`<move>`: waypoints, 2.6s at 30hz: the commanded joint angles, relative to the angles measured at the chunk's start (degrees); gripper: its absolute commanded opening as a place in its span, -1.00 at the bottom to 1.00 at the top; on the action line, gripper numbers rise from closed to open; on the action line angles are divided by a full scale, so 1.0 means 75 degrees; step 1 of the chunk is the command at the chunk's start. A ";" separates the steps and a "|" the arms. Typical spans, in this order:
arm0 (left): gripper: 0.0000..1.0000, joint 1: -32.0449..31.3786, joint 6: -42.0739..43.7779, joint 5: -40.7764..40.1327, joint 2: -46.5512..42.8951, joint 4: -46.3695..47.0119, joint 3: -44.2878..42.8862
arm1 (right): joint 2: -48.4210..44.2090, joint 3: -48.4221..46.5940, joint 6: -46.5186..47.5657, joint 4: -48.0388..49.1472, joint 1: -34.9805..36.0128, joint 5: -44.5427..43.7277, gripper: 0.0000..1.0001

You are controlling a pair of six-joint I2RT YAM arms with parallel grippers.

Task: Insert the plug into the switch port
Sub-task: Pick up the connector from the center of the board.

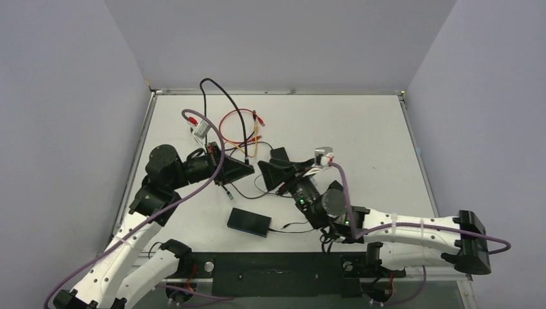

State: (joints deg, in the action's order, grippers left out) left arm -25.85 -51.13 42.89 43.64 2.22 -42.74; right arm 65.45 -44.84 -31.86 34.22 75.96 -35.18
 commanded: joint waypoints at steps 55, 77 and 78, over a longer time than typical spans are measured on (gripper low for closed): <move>-1.00 -0.4273 0.6870 -0.4530 0.5375 -0.8435 -0.6533 | -0.5784 -0.0597 0.3303 -0.7156 0.0066 0.0844 -0.04; -1.00 -0.6049 0.5445 -0.6211 0.3859 -0.8303 -0.4067 | -0.4336 -0.1525 0.4649 -1.0534 0.0078 0.6297 0.08; -1.00 -0.6173 0.5347 -0.6308 0.3632 -0.8230 -0.3909 | -0.4280 -0.1440 0.4808 -1.0542 0.0078 0.6244 0.09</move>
State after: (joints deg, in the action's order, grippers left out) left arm -70.59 -6.63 1.41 76.55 -63.40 -73.89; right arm 33.12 -56.75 0.58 -44.01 76.20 10.44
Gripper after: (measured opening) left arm 0.103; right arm 0.529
